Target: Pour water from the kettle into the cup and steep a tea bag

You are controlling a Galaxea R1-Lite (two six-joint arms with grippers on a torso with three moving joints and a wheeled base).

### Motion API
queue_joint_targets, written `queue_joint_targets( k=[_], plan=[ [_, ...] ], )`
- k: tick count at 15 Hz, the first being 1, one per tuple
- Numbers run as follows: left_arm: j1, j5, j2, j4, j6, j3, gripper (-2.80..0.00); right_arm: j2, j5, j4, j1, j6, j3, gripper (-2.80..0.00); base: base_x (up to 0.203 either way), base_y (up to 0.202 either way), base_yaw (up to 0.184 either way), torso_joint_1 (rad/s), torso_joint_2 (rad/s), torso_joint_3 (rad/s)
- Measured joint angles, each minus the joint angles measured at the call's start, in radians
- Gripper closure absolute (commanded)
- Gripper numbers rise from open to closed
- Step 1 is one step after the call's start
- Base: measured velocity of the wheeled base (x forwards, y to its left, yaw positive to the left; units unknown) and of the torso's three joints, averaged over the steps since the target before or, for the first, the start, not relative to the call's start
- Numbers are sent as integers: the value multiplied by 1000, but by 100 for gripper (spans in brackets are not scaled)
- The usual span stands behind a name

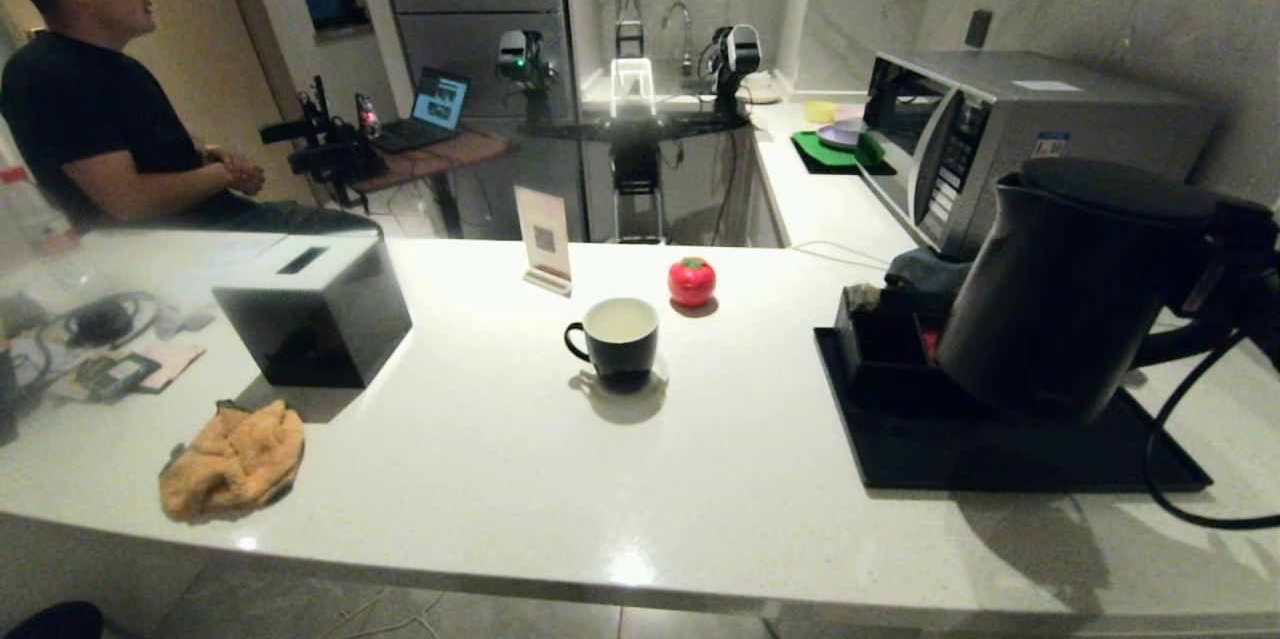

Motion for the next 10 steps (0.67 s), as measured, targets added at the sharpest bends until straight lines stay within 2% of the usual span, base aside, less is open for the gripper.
queue_joint_targets(
  k=[6,10],
  plan=[
    [0,0,0,0,0,0,0,-2,-117,8,231,-19,-24,0,0,0,0,0,0,0],
    [0,0,0,0,0,0,0,45,-143,16,345,-52,-91,0,0,0,0,0,0,0]
  ],
)
